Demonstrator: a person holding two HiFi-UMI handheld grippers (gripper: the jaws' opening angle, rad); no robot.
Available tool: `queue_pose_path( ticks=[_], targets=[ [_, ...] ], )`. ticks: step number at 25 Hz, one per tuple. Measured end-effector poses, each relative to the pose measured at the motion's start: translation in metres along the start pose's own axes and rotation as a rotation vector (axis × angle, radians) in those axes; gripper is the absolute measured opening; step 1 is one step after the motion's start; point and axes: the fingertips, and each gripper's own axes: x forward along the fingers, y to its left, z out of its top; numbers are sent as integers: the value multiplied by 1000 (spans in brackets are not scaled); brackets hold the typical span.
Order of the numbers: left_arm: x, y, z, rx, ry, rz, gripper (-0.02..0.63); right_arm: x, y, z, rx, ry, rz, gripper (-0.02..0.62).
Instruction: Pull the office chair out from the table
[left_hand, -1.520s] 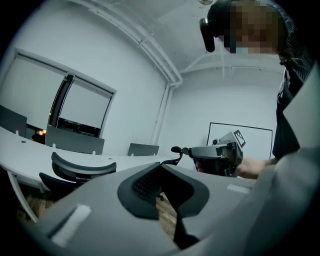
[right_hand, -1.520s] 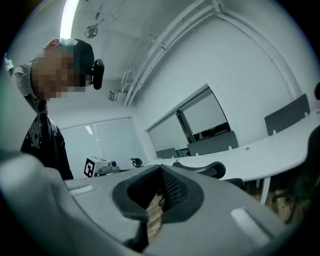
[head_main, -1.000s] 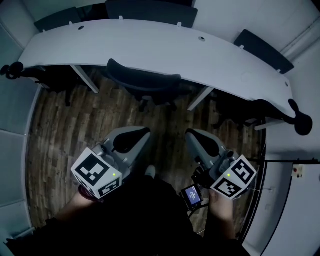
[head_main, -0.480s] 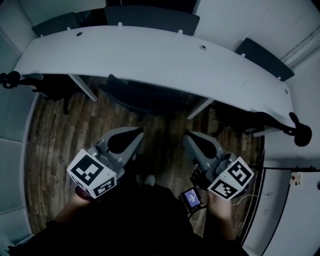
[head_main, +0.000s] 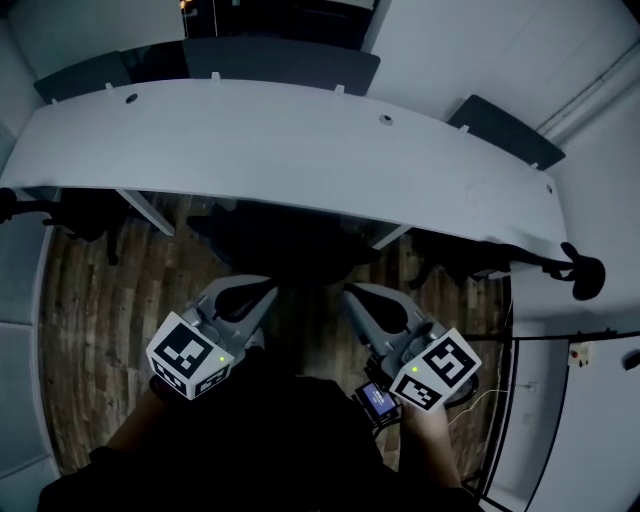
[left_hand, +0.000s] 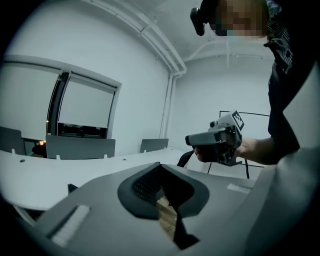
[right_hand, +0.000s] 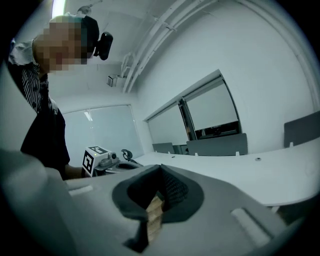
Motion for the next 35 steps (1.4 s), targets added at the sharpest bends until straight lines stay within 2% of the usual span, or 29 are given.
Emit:
queue_pose_path(
  ticks=[2, 5, 8, 11, 14, 16, 19, 23, 28, 31, 33, 35],
  targets=[
    [-4, 16, -2, 34, 22, -22, 2, 10, -3, -3, -22, 26, -31, 0],
    [-7, 27, -15, 129, 63, -98, 2, 19, -14, -9, -39, 53, -73, 0],
    [-6, 33, -29, 259, 148, -184, 3, 29, -19, -14, -113, 104, -92, 0],
    [-4, 44, -45, 420, 242, -230, 3, 40, -24, -22, -223, 176, -118, 1],
    [1, 51, -48, 550, 279, -262, 3, 49, -27, -26, -284, 211, -117, 3],
    [5, 53, -46, 562, 276, -279, 19, 51, -24, -27, -301, 223, -101, 16],
    [6, 63, -42, 567, 275, -281, 77, 57, -26, -35, -362, 281, -87, 29],
    [8, 69, -48, 645, 314, -286, 121, 68, -26, -45, -464, 354, -33, 60],
    [5, 67, -52, 584, 356, -338, 204, 81, -24, -48, -518, 404, 34, 108],
    [5, 75, -52, 597, 391, -287, 212, 85, -25, -45, -516, 416, 68, 131],
    [8, 87, -55, 653, 435, -221, 212, 85, -29, -49, -523, 446, 88, 152],
    [10, 92, -62, 704, 484, -204, 213, 83, -31, -55, -535, 478, 118, 178]
  ],
)
